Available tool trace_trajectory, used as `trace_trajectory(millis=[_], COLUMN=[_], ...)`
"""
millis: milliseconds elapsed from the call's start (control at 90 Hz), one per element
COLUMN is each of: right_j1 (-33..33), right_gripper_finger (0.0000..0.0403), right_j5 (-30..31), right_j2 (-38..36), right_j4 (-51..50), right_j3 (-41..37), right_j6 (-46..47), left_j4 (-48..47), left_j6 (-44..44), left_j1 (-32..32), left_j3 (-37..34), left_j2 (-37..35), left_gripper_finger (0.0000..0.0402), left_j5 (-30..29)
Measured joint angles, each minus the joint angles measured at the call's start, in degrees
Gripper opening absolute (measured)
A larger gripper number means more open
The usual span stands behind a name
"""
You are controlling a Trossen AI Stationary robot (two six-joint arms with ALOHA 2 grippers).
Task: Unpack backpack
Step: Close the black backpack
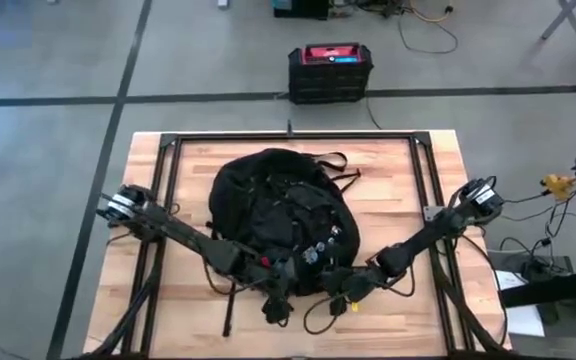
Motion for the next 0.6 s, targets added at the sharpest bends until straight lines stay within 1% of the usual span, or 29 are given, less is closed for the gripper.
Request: trace_trajectory(millis=[89, 156, 244, 344, 400, 422, 511, 556, 600], right_j1=[1.2, 2.1, 3.0, 3.9, 4.3, 4.3, 4.9, 5.1, 5.2], right_gripper_finger=[0.0, 0.0, 0.0, 0.0, 0.0, 0.0, 0.0, 0.0, 0.0], right_j5=[-0.5, -0.8, -1.1, -4.2, -2.5, -2.8, -2.8, -2.2, -1.7], right_j2=[0.0, 0.2, 0.3, 0.5, 0.6, 0.4, 0.4, 0.0, -0.9], right_j4=[-1.9, -3.4, -5.4, -11.5, -12.3, -12.4, -13.6, -13.9, -14.2], right_j3=[-0.1, -0.6, -0.6, -1.1, -1.6, -1.5, -2.2, -2.4, -2.4], right_j6=[0.0, 0.1, 1.4, 2.2, 2.1, 2.3, 6.8, 7.7, 7.7], left_j4=[-8.6, -12.0, -16.0, -22.8, -26.4, -27.9, -35.0, -36.0, -34.1], left_j6=[-3.0, -3.2, -3.5, -4.5, -5.9, -6.5, -9.8, -10.9, -11.6], left_j1=[-0.3, -0.3, -0.3, -0.5, -0.4, -0.4, -0.3, -0.3, 0.0], left_j3=[1.2, 1.7, 1.6, 1.5, 1.5, 1.3, -0.5, -1.4, -2.0], left_j2=[-0.7, -1.8, -4.0, -7.2, -9.1, -9.9, -13.2, -14.8, -16.1], left_gripper_finger=[0.0, 0.0, 0.0, 0.0, 0.0, 0.0, 0.0, 0.0, 0.0], left_j5=[0.1, -0.6, -2.3, -5.1, -6.6, -7.2, -9.5, -10.6, -11.4])
